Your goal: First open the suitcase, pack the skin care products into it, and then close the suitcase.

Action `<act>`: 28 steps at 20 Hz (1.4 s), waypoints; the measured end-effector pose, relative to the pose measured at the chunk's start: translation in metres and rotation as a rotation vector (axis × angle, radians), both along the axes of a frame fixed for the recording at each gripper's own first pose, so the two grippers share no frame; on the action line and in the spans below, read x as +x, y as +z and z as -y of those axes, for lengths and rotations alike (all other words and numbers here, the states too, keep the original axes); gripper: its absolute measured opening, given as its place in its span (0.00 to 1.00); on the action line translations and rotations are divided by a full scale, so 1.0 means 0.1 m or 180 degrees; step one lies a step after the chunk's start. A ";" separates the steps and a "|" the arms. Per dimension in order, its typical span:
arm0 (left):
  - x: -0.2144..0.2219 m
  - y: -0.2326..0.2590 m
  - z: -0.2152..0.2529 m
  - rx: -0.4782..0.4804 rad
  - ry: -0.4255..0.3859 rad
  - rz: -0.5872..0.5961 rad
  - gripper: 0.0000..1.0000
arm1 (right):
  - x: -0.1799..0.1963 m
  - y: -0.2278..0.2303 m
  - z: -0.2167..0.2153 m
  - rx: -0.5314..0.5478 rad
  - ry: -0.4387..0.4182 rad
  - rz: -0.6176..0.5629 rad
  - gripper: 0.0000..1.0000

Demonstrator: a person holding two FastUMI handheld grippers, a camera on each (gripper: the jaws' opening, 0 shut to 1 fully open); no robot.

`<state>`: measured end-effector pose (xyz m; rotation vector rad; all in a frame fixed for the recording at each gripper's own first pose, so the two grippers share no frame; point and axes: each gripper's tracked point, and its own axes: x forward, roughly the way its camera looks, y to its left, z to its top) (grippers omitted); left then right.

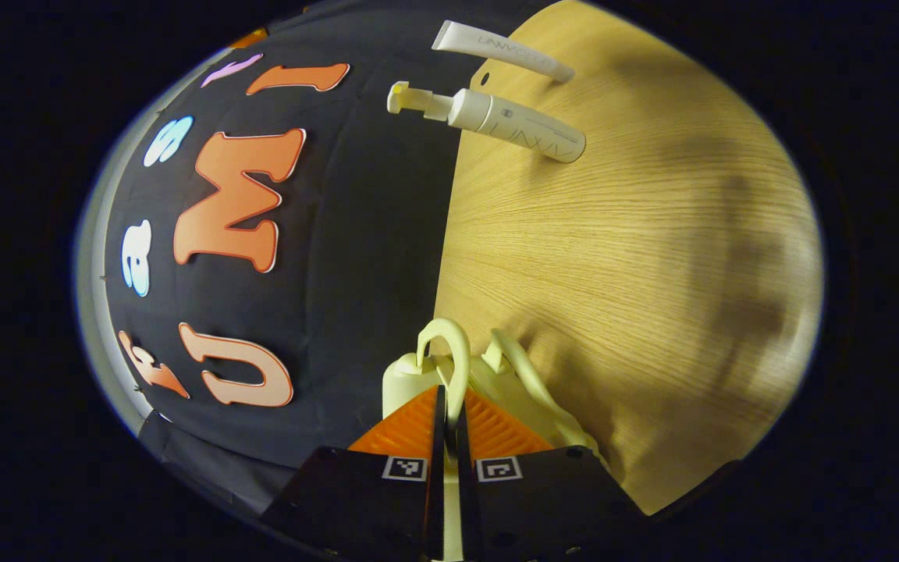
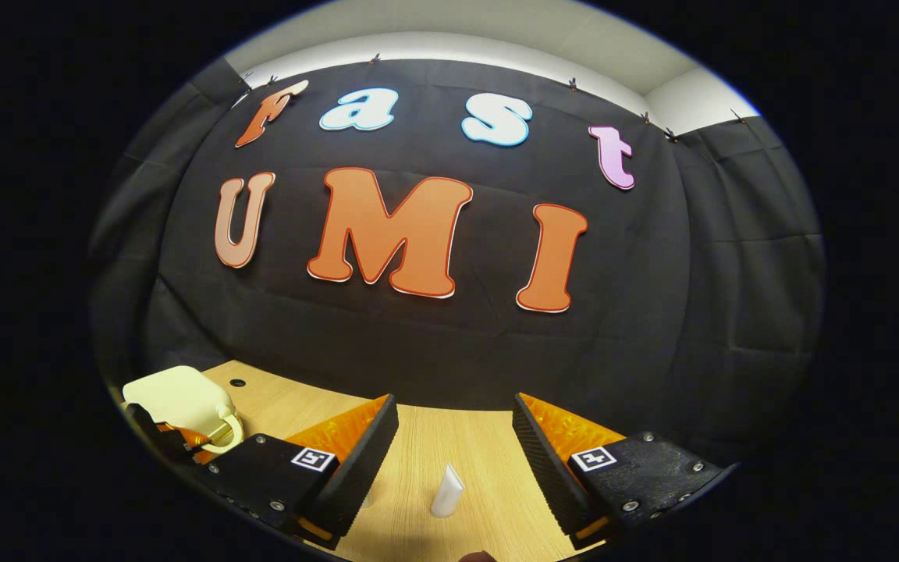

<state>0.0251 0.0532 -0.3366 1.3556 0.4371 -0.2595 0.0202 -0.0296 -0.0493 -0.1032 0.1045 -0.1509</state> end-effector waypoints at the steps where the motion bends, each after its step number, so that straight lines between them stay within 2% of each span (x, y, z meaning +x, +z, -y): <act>1: 0.00 0.02 0.00 -0.0048 0.0010 0.0013 0.08 | 0.00 -0.01 0.00 -0.0011 -0.0002 -0.0009 0.94; 8: 0.11 0.55 -0.20 -0.0563 0.0293 0.0269 0.05 | 0.00 -0.10 -0.08 -0.0034 0.0055 -0.0112 0.94; 13: 0.31 1.03 -0.52 -0.1060 0.0667 0.0441 0.05 | 0.01 -0.16 -0.23 -0.0025 0.0160 -0.0170 0.94; 16: 0.35 1.30 -0.78 -0.1320 0.0883 0.0584 0.06 | 0.05 -0.18 -0.31 -0.0063 0.0211 -0.0204 0.95; 23: 0.51 1.69 -1.47 -0.2322 0.1485 0.0700 0.09 | 0.12 -0.16 -0.43 -0.0066 0.0252 -0.0216 0.95; 28: 0.61 1.82 -2.28 -0.2632 0.1897 0.0920 0.09 | 0.17 -0.14 -0.49 -0.0117 0.0226 -0.0222 0.95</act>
